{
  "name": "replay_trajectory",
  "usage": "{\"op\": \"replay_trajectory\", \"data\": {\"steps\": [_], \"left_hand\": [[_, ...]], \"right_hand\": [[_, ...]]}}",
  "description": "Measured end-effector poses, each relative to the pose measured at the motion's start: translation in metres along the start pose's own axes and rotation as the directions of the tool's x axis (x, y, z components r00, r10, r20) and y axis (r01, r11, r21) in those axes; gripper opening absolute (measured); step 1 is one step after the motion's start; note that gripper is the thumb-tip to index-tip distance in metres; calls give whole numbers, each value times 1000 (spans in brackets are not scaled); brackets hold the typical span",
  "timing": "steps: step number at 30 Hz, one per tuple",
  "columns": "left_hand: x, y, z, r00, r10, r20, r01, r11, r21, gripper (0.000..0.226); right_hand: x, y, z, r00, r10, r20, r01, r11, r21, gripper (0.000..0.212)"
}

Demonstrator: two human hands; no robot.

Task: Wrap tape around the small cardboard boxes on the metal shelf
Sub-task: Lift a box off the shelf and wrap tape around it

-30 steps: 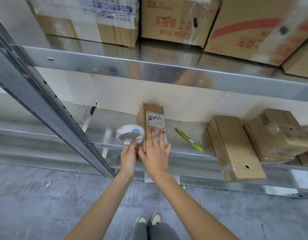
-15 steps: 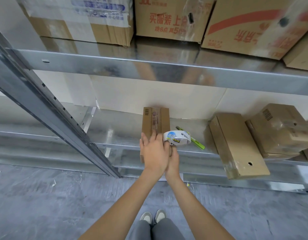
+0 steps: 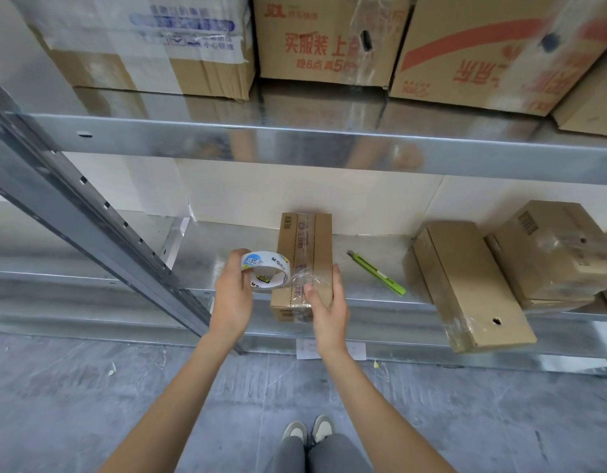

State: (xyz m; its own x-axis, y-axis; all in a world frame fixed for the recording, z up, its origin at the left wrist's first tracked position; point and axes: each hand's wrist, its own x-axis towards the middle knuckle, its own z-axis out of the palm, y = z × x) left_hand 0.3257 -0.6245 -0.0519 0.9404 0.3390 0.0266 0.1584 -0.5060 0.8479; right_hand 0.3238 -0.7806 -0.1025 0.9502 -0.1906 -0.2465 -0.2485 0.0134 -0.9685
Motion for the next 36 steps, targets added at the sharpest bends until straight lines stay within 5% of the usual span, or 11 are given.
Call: {"op": "replay_trajectory", "data": {"steps": [4, 6, 9, 11, 14, 19, 26, 32, 36], "left_hand": [[3, 0, 6, 997, -59, -54, 55, 996, -73, 42], [2, 1, 11, 975, -202, -96, 176, 957, -230, 41], [1, 4, 26, 840, -541, 34, 458, 675, -578, 27], [-1, 2, 36, 786, -611, 98, 521, 568, -637, 17], [-4, 0, 39, 806, -586, 79, 490, 587, -645, 16], [12, -12, 24, 834, -526, 168, 513, 627, -586, 8], [17, -18, 13, 813, -483, 325, 567, 526, -634, 11], [21, -15, 15, 862, -501, 82, 453, 687, -568, 24], [12, -28, 20, 776, -628, 50, 501, 567, -655, 26]], "right_hand": [[0, 0, 0, 1000, 2, 8, -2, 1000, 3, 71], [0, 1, -1, 1000, 11, 14, -10, 1000, -12, 72], [-2, 1, -5, 999, 15, 34, -11, 994, -106, 73], [-2, 1, -9, 996, -52, 75, 72, 955, -289, 74], [2, -3, -12, 960, -184, 213, 279, 715, -641, 71], [8, -11, -16, 948, -141, 285, 315, 546, -777, 75], [8, -13, -13, 951, -114, 287, 304, 510, -804, 78], [9, -15, -16, 960, -68, 272, 269, 493, -828, 81], [8, -16, -14, 961, -55, 272, 263, 489, -831, 83]]}}
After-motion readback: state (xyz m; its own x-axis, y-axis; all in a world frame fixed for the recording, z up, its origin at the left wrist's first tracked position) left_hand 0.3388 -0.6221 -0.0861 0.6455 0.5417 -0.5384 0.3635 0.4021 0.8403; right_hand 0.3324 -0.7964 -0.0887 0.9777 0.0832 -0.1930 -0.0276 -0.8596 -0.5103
